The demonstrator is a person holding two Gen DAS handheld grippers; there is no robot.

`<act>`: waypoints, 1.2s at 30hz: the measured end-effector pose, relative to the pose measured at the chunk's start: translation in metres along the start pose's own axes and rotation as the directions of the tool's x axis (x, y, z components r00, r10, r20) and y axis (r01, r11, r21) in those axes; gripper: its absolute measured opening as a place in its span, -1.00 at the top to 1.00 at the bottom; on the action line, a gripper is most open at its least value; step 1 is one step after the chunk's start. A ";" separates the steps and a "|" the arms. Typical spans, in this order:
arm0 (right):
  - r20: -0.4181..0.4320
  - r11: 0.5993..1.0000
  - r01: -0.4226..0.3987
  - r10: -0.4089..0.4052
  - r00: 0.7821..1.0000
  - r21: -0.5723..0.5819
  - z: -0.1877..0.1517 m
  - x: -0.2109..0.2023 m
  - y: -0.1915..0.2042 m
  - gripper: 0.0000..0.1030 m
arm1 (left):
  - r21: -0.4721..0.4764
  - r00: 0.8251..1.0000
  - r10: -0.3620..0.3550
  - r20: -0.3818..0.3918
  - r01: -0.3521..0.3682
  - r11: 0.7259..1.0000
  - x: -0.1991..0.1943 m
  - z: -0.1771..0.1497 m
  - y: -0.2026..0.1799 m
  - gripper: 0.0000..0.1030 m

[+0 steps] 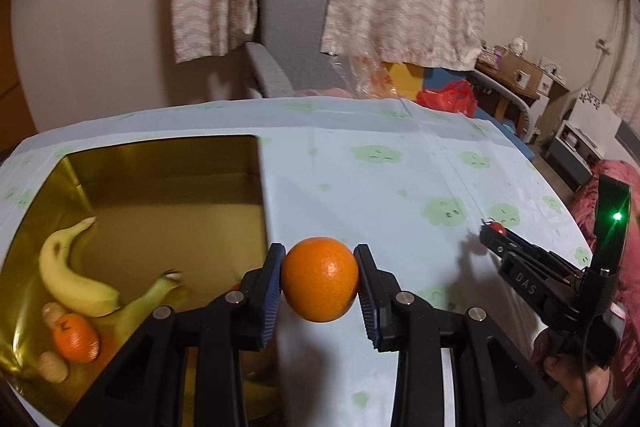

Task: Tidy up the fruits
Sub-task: 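Carry the mandarin into the tin tray and open the left gripper while the right gripper carries the tomato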

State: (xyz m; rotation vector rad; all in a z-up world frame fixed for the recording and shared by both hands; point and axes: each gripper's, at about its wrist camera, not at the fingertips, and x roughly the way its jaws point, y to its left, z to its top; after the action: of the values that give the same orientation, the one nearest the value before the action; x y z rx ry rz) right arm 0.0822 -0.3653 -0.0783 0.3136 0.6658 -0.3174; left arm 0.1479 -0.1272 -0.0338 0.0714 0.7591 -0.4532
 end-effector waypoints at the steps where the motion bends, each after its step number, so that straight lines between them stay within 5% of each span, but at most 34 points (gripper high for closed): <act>1: 0.002 1.000 -0.001 0.001 1.000 -0.002 0.000 -0.001 0.000 0.47 | -0.005 1.000 0.008 0.002 -0.008 1.000 -0.002 -0.001 0.004 0.31; 9: -0.007 0.998 -0.012 0.012 1.000 -0.055 -0.003 -0.008 0.015 0.48 | -0.082 0.998 0.067 0.021 -0.065 0.995 -0.025 -0.009 0.052 0.31; 24: -0.029 0.974 -0.208 0.206 0.978 -0.089 -0.020 -0.058 0.097 0.48 | -0.198 0.994 0.109 -0.021 -0.111 0.974 -0.057 -0.049 0.142 0.31; 36: -0.063 0.926 -0.317 0.311 0.948 -0.205 -0.031 -0.076 0.162 0.47 | -0.138 0.989 0.134 -0.058 -0.141 0.980 -0.053 -0.062 0.158 0.29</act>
State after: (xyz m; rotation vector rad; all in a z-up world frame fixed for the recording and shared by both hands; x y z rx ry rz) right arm 0.0710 -0.1927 -0.0229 0.2158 0.6602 0.0667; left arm 0.1410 0.0491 -0.0583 0.0015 0.8268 -0.2660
